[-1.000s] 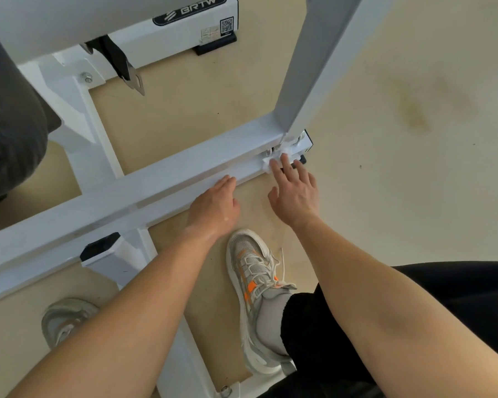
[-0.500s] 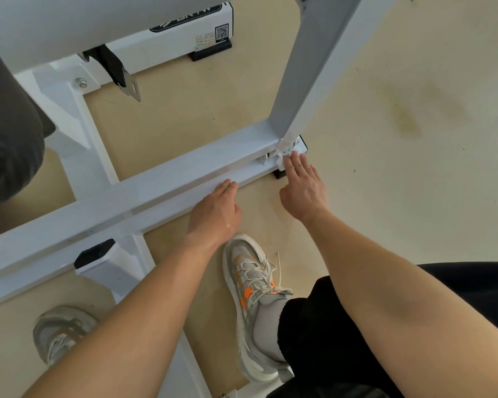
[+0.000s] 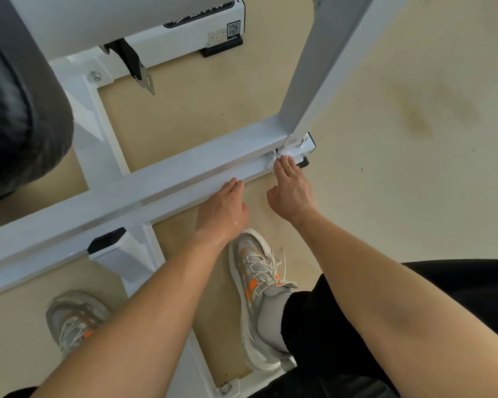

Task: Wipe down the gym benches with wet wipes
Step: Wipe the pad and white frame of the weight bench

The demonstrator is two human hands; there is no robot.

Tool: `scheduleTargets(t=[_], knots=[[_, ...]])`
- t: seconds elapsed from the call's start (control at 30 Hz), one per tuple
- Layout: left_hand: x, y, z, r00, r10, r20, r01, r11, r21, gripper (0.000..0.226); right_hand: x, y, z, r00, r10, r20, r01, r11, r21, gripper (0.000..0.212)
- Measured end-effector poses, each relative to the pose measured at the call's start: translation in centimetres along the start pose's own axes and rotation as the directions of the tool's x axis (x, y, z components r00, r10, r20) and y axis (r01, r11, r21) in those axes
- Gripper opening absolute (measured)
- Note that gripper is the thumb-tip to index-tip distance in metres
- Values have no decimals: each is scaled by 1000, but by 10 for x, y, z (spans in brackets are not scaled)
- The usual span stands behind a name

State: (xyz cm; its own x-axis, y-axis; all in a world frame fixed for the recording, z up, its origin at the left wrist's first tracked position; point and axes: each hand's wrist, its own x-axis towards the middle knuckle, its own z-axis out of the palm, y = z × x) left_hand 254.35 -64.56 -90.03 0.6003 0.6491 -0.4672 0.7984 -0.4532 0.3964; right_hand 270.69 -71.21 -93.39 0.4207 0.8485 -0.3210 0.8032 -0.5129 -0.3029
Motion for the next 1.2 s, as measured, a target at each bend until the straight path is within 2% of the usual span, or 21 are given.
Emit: scheduleTargets(t=[0.17, 0.4, 0.47, 0.53, 0.6, 0.73, 0.9, 1.03, 1.2], knots=[[-19, -30, -1, 996, -83, -14, 82, 996, -30, 58, -17, -25, 11, 1000, 4, 28, -4, 1000, 15, 72], [-55, -53, -4, 984, -156, -89, 151, 987, -60, 53, -13, -61, 19, 941, -297, 160, 309, 950, -54, 74], [-64, -52, -8, 982, -155, -104, 150, 987, -59, 52, -7, -59, 16, 953, -267, 142, 277, 959, -58, 72], [-71, -52, -11, 982, -161, -100, 155, 986, -67, 52, -6, -56, 14, 986, -133, 97, 135, 991, -13, 71], [-80, -52, -13, 981, -166, -103, 158, 984, -83, 52, -8, -63, 14, 986, -123, 113, 125, 992, -4, 72], [-106, -57, -17, 973, -195, -123, 181, 976, -117, 51, -26, -91, 14, 897, -326, 299, 352, 935, -37, 74], [-160, -71, -21, 954, -267, -133, 253, 960, -118, 51, -78, -123, 4, 831, -390, 397, 437, 899, -30, 69], [-207, -82, -21, 925, -348, -152, 322, 931, -172, 50, -137, -149, -16, 787, -472, 397, 510, 860, 11, 66], [-254, -68, -40, 923, -343, -173, 305, 928, -212, 67, -192, -170, -57, 750, -575, 326, 602, 798, 22, 62]])
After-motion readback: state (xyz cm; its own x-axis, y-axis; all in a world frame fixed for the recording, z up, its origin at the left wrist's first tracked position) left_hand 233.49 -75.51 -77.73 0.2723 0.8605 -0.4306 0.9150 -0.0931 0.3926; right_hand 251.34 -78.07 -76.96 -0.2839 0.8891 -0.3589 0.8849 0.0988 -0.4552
